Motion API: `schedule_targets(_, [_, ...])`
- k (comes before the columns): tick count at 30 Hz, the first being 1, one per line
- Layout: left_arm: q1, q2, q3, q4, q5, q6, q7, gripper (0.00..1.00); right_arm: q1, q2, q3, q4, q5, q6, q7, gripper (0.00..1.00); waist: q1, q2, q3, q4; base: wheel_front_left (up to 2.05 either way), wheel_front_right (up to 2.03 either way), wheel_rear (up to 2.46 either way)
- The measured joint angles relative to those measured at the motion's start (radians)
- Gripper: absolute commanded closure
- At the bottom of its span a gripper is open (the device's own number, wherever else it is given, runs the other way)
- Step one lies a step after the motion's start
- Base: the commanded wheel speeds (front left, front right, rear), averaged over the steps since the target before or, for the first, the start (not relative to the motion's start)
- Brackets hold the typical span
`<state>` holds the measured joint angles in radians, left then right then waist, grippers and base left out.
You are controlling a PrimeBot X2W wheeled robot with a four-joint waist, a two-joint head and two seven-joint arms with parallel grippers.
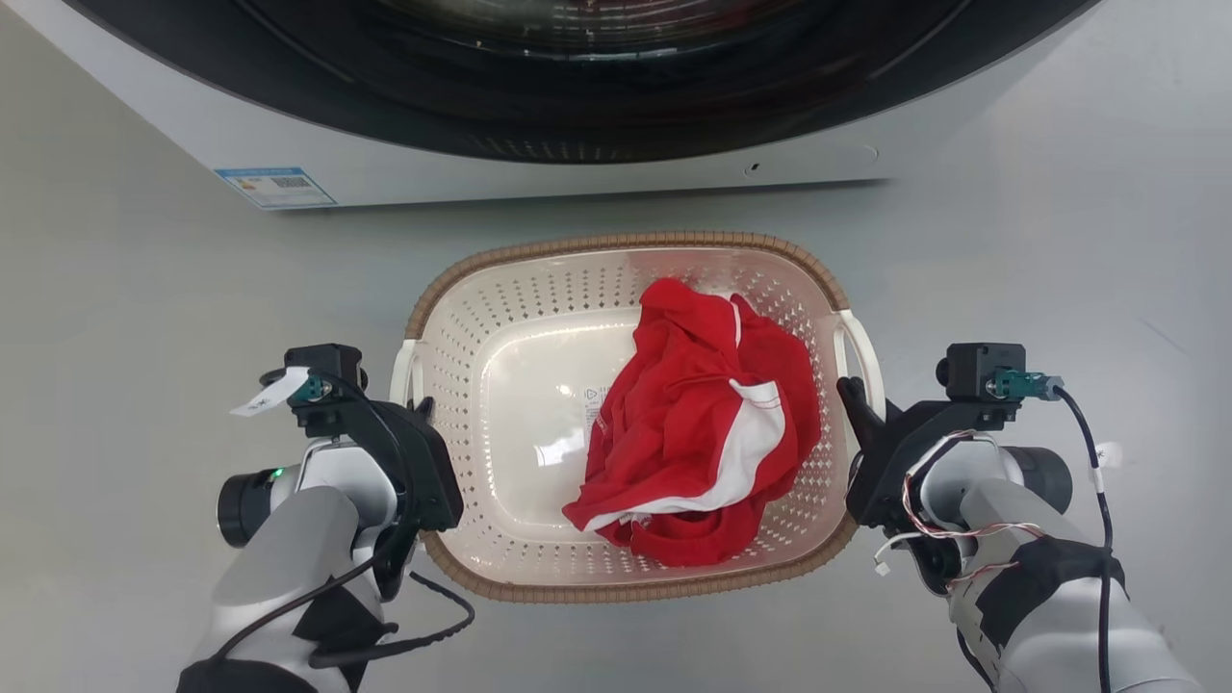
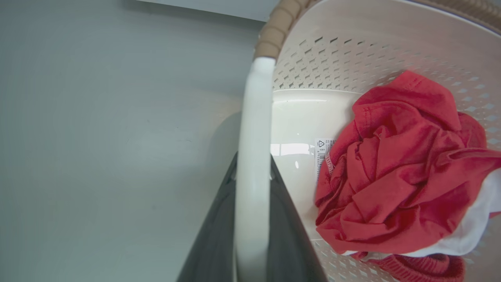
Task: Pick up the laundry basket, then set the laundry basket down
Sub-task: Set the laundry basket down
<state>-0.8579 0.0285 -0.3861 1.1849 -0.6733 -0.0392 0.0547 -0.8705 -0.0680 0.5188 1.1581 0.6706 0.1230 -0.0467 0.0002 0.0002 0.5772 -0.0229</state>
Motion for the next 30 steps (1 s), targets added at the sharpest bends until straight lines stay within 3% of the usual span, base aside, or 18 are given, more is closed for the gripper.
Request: schedule_targets(30, [-0.105, -0.003, -0.015, 0.022, 0.025, -0.005, -0.136, 1.0, -0.117, 0.002, 0.002, 0.043, -0.029, -0.019, -0.122, 1.0, -0.0001, 0.0, 0.233, -0.005, 0.0, 0.0, 0.0])
